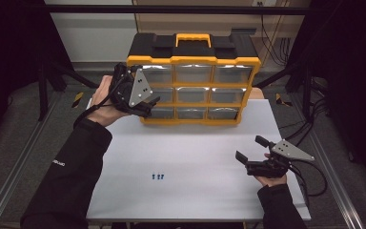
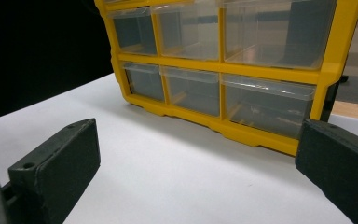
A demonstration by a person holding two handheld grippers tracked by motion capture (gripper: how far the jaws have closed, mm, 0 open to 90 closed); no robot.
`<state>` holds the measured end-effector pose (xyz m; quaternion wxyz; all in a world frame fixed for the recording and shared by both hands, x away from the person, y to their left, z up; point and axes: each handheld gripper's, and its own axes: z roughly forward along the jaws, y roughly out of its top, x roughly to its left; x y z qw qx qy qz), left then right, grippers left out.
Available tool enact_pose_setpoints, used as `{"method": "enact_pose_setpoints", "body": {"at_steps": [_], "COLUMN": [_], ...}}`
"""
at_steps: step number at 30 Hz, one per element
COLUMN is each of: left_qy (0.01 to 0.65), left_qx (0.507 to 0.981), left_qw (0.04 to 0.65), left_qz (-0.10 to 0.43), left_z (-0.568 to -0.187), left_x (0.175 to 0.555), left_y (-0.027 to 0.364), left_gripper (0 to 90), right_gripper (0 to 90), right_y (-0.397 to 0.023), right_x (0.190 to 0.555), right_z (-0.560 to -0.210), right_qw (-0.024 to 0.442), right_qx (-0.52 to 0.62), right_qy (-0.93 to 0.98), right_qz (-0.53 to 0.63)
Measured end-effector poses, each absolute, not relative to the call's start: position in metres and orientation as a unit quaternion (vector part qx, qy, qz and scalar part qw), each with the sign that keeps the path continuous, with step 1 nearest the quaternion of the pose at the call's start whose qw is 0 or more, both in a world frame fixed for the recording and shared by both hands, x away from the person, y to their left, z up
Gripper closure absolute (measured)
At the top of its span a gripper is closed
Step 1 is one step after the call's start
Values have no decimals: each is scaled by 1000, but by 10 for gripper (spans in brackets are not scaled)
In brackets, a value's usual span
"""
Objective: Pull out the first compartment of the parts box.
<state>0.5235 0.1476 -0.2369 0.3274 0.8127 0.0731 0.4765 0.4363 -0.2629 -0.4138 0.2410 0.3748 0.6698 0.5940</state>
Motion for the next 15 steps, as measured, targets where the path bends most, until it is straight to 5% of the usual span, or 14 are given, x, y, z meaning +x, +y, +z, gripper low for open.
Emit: {"method": "enact_pose_setpoints", "body": {"at_steps": [15], "left_qy": [12], "left_qx": [810], "left_qw": [256], "left_qz": [527], "left_z": [-250], "left_x": [544], "left_y": [143], "left_gripper": [86], "right_gripper": [5], "right_y": [-263], "right_x": [436], "right_z": [-414], "right_qw": [240], "right_qx": [374], "right_qy": [670], "right_qz": [595]}}
